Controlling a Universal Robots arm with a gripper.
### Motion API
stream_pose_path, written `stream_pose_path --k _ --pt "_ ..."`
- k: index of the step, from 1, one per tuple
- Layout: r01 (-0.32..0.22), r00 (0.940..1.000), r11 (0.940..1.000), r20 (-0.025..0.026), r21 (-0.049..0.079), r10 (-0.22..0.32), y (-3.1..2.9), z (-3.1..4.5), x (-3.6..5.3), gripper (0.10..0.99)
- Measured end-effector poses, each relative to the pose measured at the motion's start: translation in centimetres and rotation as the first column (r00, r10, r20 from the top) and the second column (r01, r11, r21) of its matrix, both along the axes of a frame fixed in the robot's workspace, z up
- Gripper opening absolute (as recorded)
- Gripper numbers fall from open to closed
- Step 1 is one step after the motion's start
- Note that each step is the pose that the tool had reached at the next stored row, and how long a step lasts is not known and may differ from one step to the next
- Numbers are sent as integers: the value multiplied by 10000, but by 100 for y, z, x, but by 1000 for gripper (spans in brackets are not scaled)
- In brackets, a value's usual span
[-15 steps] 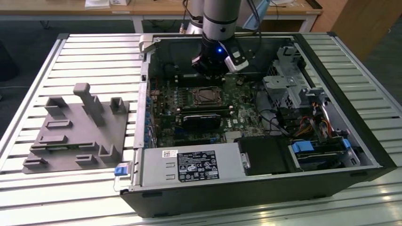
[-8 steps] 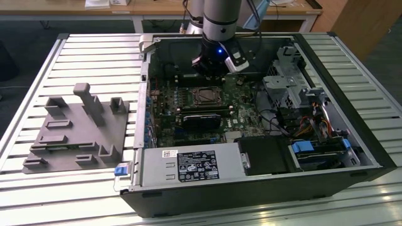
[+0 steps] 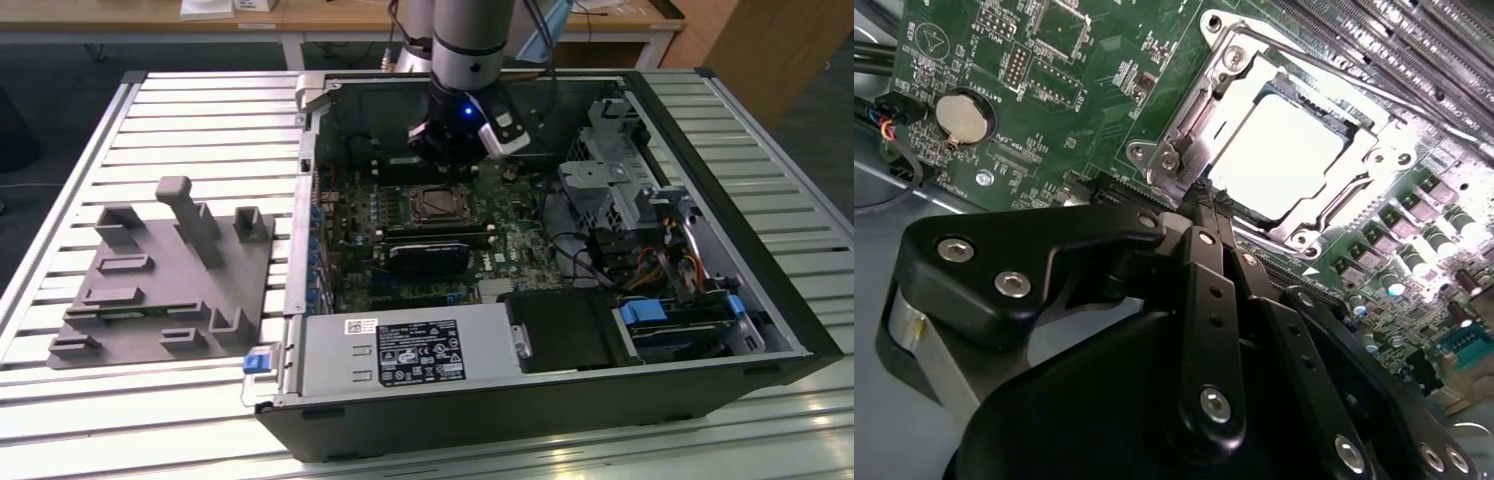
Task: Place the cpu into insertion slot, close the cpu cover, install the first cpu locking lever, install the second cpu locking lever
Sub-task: 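Install the second cpu locking lever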
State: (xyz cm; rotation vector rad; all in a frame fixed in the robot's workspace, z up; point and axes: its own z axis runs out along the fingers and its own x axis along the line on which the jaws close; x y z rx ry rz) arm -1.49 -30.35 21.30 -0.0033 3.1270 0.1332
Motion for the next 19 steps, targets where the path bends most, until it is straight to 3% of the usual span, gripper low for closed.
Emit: stream_pose_path --k 13,19 --pt "0 10000 10000 0 0 0 -88 0 0 106" --pt "0 10000 10000 0 0 0 -91 40 0 106"
